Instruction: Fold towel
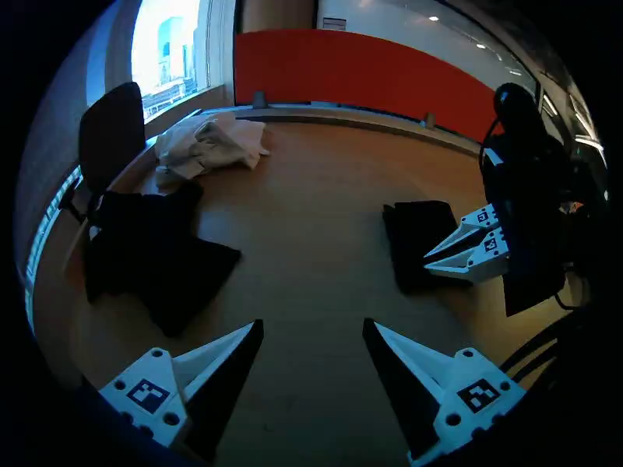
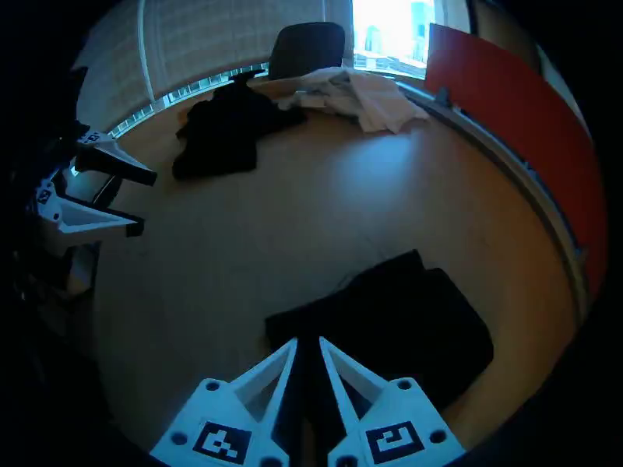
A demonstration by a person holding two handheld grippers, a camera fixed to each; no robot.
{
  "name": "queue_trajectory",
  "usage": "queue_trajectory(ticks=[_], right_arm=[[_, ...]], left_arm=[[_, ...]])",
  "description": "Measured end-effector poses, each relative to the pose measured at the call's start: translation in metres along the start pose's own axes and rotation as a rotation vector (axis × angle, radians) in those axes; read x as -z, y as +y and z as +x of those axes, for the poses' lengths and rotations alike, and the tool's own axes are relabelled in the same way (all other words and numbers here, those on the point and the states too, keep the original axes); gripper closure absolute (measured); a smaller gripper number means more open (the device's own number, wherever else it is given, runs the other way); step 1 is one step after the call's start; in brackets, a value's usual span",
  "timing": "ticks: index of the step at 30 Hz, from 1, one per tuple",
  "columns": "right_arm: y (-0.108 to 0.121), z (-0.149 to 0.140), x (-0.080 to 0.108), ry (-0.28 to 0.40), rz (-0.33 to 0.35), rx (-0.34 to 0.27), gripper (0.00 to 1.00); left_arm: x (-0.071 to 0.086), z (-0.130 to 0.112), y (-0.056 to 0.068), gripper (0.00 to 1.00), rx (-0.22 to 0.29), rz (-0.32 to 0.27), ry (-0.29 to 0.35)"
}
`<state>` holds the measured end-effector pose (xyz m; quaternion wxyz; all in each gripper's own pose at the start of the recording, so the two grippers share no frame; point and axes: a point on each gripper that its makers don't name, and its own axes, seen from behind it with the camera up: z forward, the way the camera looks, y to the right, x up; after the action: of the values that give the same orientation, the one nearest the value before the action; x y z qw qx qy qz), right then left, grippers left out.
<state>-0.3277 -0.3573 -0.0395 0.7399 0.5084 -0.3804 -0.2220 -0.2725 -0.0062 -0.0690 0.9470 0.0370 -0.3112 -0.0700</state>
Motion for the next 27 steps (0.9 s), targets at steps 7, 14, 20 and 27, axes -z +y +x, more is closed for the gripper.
queue_trajectory(ticks=[7,14,20,27], right_arm=[[0.004,0.003,0.005,0.014,-0.009,-0.014,0.73],[0.006,0.004,0.013,0.03,-0.011,-0.036,0.22],[0.009,0.0,0.02,0.037,-0.028,-0.05,0.22],[0.013,-0.013,0.033,0.039,-0.057,-0.07,0.22]], left_arm=[[-0.001,0.0,-0.004,0.06,-0.016,0.005,-0.003],[-0.002,0.001,-0.004,0.06,-0.011,0.003,-0.005],[-0.004,0.001,-0.002,0.06,-0.017,0.004,-0.007],[-0.006,0.002,-0.001,0.06,-0.018,0.004,-0.006]])
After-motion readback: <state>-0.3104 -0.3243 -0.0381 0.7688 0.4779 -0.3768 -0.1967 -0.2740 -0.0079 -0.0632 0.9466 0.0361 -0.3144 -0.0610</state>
